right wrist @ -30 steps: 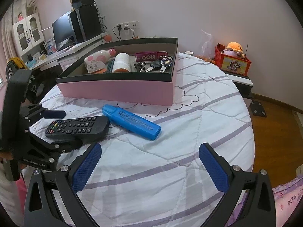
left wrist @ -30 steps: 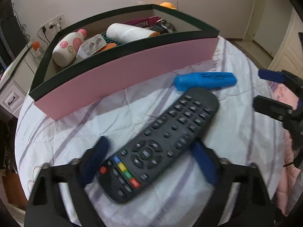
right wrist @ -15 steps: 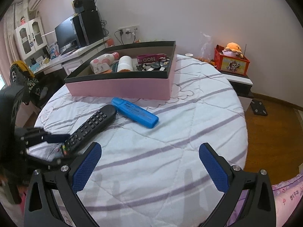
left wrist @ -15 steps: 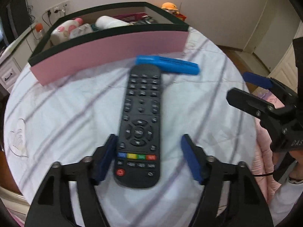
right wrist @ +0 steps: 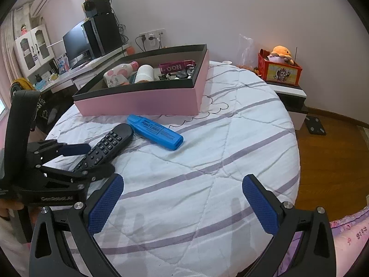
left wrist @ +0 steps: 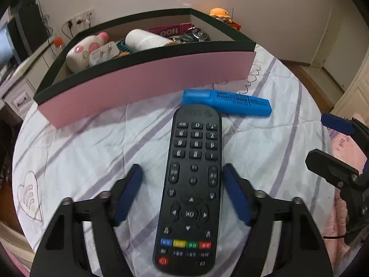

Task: Organize rigid objects
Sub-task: 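Reach the left gripper down and grasp the black TV remote, then lift the remote over the box, lower it in and open the left gripper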

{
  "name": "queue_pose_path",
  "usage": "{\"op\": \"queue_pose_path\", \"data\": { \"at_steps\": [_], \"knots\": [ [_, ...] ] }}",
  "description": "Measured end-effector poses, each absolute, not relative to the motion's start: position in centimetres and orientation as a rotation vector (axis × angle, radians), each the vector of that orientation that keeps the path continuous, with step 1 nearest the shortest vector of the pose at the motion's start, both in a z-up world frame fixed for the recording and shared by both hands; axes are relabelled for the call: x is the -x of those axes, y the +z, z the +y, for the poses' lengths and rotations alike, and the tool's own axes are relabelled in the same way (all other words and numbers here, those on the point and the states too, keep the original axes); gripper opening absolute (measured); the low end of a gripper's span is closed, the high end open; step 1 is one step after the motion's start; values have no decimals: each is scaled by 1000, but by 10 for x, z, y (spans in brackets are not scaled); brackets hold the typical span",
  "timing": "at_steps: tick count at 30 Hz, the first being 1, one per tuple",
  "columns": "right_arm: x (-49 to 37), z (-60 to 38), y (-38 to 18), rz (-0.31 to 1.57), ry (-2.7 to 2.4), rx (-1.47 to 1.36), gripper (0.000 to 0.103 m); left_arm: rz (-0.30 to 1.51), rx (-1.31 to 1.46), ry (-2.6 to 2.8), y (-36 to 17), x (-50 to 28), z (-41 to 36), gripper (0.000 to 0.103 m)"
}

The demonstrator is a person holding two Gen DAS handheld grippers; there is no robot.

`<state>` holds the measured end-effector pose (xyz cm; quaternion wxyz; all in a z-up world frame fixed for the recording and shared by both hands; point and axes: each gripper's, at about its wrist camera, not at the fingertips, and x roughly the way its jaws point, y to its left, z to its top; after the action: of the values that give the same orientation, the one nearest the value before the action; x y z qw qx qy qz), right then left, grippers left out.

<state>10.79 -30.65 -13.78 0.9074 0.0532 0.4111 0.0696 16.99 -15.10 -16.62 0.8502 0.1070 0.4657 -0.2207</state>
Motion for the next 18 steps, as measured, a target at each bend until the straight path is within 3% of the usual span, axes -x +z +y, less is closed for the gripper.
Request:
{"op": "queue_pose_path", "data": {
  "at_steps": [2,18],
  "knots": [
    [-109,-307,-138,850,144,-110,103,967,-239,-503,-164,-169,-154,44],
    [-99,-299,-128,828,166,-109,103,928,-263,-475,-138,-126,-131,44]
  ]
}}
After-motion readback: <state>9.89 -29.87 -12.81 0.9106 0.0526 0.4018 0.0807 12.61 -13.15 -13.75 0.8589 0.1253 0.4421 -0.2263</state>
